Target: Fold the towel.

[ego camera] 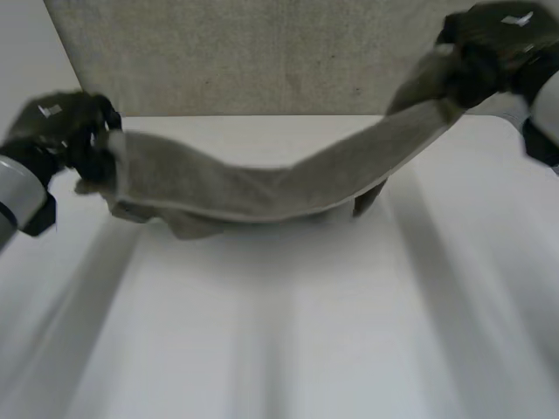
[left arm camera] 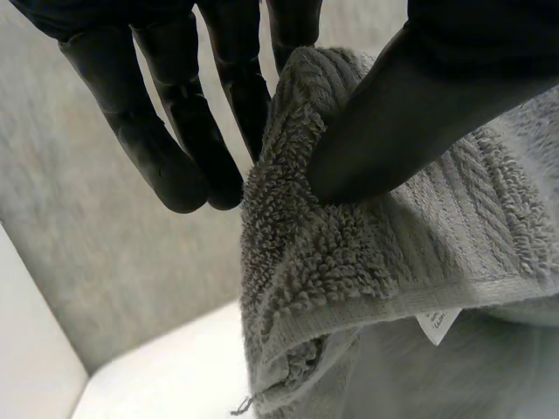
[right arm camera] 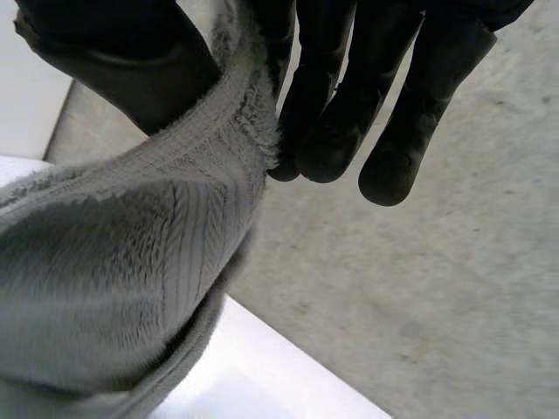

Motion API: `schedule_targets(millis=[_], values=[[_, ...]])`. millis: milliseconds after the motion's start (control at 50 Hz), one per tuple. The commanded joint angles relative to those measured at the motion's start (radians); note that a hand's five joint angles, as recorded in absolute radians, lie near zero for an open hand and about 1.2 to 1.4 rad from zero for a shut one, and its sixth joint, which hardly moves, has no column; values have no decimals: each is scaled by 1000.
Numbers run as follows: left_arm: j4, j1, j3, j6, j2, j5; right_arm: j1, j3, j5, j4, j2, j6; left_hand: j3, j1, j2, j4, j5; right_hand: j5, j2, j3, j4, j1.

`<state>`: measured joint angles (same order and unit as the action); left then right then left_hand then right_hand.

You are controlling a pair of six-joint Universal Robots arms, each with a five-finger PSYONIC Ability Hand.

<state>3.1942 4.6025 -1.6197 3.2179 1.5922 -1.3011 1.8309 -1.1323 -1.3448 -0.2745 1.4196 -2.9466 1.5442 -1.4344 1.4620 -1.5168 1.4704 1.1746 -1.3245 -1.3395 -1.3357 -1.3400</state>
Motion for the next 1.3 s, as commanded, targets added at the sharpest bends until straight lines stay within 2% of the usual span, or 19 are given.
schedule_targets(millis=[20, 300, 400, 460, 500, 520, 540, 560, 580, 620, 740, 800, 840, 940, 980, 1000, 1080, 1220, 1300], values=[[-213, 16, 127, -10, 21, 89, -52, 80, 16, -155, -53, 196, -148, 38, -66, 121, -249, 47, -72, -57, -61, -56], [-539, -20, 386, 83, 410, 80, 18, 186, -33, -351, -297, 434, -148, 38, -66, 121, -249, 47, -72, -57, -61, -56], [-596, -77, 680, 143, 583, 28, 106, 349, -97, -358, -474, 537, -148, 38, -66, 121, -249, 47, -72, -57, -61, -56], [-596, -91, 781, 141, 614, -7, 126, 434, -122, -327, -510, 532, -148, 38, -66, 121, -249, 47, -72, -57, -61, -56], [-573, -128, 991, 131, 644, -71, 160, 622, -175, -138, -562, 476, -148, 38, -66, 121, -249, 47, -72, -57, -61, -56], [-573, -128, 992, 131, 644, -72, 160, 623, -175, -137, -562, 475, -148, 38, -66, 121, -249, 47, -72, -57, -61, -56], [-521, -148, 1086, 111, 646, -95, 171, 640, -192, 5, -564, 422, -148, 38, -66, 121, -249, 47, -72, -57, -61, -56], [-443, -160, 1153, 65, 641, -111, 171, 606, -209, 153, -536, 364, -148, 38, -66, 121, -249, 47, -72, -57, -61, -56], [-442, -160, 1153, 65, 641, -112, 171, 606, -209, 155, -536, 363, -148, 38, -66, 121, -249, 47, -72, -57, -61, -56], [-294, -148, 1184, -105, 603, -113, 169, 464, -217, 427, -380, 276, -148, 38, -66, 121, -249, 47, -72, -57, -61, -56], [-194, -80, 1193, -319, 505, -96, 162, 307, -211, 557, -240, 241, -148, 38, -66, 121, -249, 47, -72, -57, -61, -56], [-214, -73, 1166, -337, 508, -64, 160, 292, -197, 460, -240, 241, -148, 38, -66, 121, -249, 47, -72, -57, -61, -56], [-241, -74, 1143, -325, 509, -41, 160, 290, -163, 291, -255, 241, -148, 38, -66, 121, -249, 47, -72, -57, -61, -56], [-312, -74, 1012, -230, 512, 42, 160, 266, -116, 111, -301, 242, -148, 38, -66, 121, -249, 47, -72, -57, -61, -56], [-313, -74, 840, -83, 517, 80, 160, 244, -109, 81, -309, 241, -148, 38, -66, 121, -249, 47, -72, -57, -61, -56], [-313, -74, 839, -82, 517, 80, 157, 212, -103, 63, -314, 242, -148, 38, -66, 121, -249, 47, -72, -57, -61, -56], [-298, -70, 616, 113, 520, 85, 137, 132, -103, 54, -315, 242, -148, 38, -66, 121, -249, 47, -72, -57, -61, -56], [-270, -59, 367, 267, 557, 86, 107, -61, -105, 47, -370, 241, -148, 38, -66, 121, -249, 47, -72, -57, -61, -56], [-264, -50, 287, 281, 558, 88, 82, -116, -103, 49, -392, 241, -148, 38, -66, 121, -249, 47, -72, -57, -61, -56]])
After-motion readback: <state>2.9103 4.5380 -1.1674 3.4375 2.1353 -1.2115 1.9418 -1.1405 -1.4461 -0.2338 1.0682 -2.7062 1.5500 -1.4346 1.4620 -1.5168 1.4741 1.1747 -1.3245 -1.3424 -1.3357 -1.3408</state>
